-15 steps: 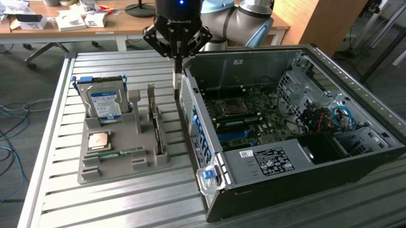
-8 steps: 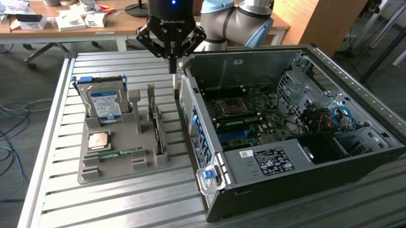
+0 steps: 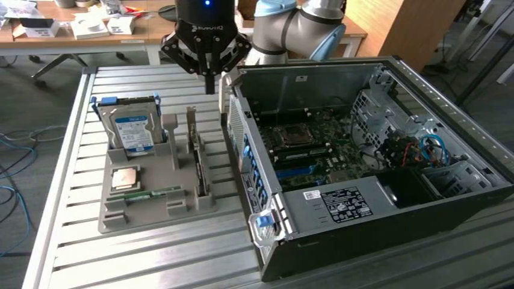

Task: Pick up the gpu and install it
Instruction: 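Reach for the gpu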

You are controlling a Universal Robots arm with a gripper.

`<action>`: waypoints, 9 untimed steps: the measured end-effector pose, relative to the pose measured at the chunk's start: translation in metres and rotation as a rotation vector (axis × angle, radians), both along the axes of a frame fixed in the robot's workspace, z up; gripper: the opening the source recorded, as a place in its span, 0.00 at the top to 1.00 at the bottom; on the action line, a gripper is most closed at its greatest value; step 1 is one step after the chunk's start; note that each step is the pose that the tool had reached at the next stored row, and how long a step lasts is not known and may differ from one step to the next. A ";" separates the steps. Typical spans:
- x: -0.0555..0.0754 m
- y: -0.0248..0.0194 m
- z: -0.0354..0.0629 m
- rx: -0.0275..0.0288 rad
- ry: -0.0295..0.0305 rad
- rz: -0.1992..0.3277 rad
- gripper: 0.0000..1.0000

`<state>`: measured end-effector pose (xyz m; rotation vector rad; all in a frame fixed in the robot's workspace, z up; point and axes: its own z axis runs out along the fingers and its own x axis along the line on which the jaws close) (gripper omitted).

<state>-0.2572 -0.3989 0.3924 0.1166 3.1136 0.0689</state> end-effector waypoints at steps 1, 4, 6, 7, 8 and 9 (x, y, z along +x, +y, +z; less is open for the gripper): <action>-0.002 0.0000 0.0000 0.0000 0.0000 0.000 0.89; -0.006 0.0000 -0.0001 0.0000 -0.0001 0.000 0.89; -0.008 0.0000 -0.0002 0.0000 0.0000 0.000 0.89; -0.009 0.0000 -0.0002 0.0000 0.0000 0.000 0.89; -0.011 0.0000 -0.0002 0.0000 0.0000 0.000 0.89; -0.012 0.0000 -0.0002 0.0000 -0.0001 0.000 0.89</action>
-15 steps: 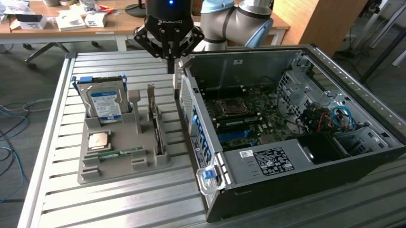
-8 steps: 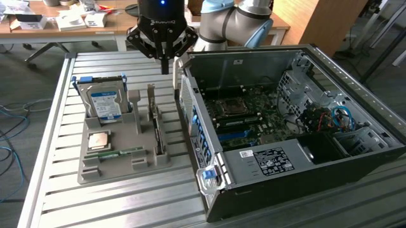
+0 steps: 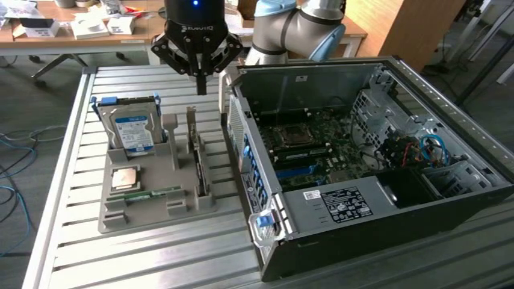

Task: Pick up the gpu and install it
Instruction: 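Reach for the gpu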

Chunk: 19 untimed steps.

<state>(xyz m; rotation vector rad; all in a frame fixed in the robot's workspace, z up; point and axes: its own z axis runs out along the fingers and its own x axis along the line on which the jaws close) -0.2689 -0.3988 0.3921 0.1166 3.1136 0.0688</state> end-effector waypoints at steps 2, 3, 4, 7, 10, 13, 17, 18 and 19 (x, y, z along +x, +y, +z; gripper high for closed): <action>-0.002 0.0000 0.0000 0.0000 0.0000 0.000 0.89; -0.003 0.0000 0.0000 0.0000 0.0000 0.000 0.89; -0.004 0.0000 -0.0001 0.0000 0.0001 0.000 0.89; -0.009 0.0001 -0.0003 0.0000 0.0000 0.000 0.89; -0.014 0.0002 -0.0005 0.0000 0.0000 0.000 0.89; -0.019 0.0003 -0.0007 0.0001 0.0000 0.000 0.89; -0.022 0.0003 -0.0008 0.0000 0.0000 0.000 0.89; -0.023 0.0003 -0.0009 0.0001 0.0000 0.000 0.89; -0.023 0.0003 -0.0009 0.0000 0.0000 0.000 0.89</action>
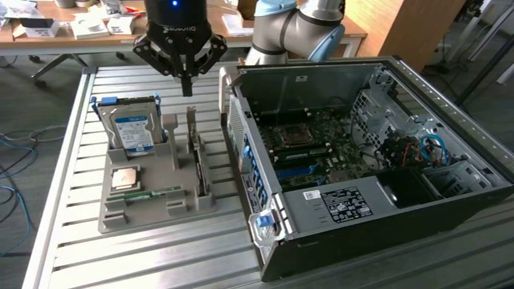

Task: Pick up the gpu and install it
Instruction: 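Reach for the gpu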

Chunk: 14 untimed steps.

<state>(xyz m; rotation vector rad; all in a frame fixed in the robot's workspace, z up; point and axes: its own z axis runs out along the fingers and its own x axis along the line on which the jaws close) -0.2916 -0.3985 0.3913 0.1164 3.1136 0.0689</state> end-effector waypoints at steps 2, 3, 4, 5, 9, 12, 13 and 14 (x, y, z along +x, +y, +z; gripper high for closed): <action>0.000 -0.0009 0.0000 0.0000 0.0001 0.000 0.89; 0.000 -0.0022 0.0000 0.0000 0.0001 0.000 0.89; 0.000 -0.0036 0.0000 -0.0001 0.0001 0.000 0.89; 0.000 -0.0052 0.0000 -0.0001 0.0001 0.000 0.89; 0.000 -0.0122 0.0000 0.0000 0.0001 0.000 0.89; 0.000 -0.0136 0.0000 0.0000 0.0000 0.000 0.89; 0.000 -0.0136 0.0000 0.0000 -0.0001 0.000 0.89; 0.000 -0.0136 0.0000 0.0000 -0.0001 0.000 0.89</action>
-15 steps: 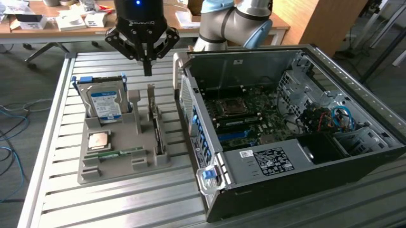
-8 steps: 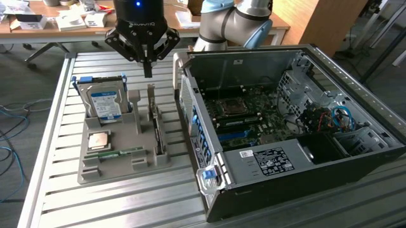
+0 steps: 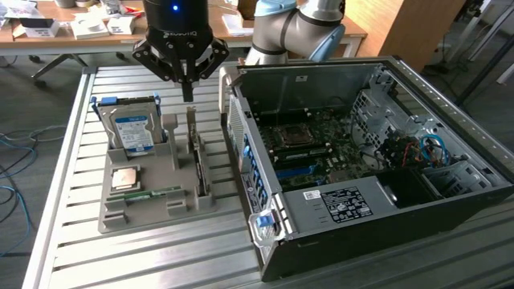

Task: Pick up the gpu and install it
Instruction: 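Reach for the gpu, then pick up the gpu and move the gpu toward the slot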

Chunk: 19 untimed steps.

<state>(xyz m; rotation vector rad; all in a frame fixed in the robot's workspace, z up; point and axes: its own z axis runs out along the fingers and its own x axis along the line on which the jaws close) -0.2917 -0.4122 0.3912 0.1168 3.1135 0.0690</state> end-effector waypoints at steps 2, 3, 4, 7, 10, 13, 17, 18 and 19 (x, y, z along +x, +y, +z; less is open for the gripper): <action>0.000 -0.0001 0.0001 -0.0001 0.0001 0.000 0.89; 0.000 -0.0001 0.0001 -0.0001 0.0001 0.000 0.89; 0.000 -0.0001 0.0000 -0.0001 0.0001 0.000 0.89; 0.000 -0.0001 0.0001 0.0000 0.0001 0.000 0.89; 0.000 -0.0001 0.0001 -0.0001 0.0001 0.000 0.89; 0.000 -0.0001 0.0001 -0.0001 0.0001 0.000 0.89; 0.000 -0.0001 0.0001 -0.0001 0.0001 0.000 0.89; 0.000 -0.0001 0.0000 -0.0001 0.0001 0.000 0.83; 0.000 -0.0001 0.0001 -0.0001 0.0001 0.000 0.83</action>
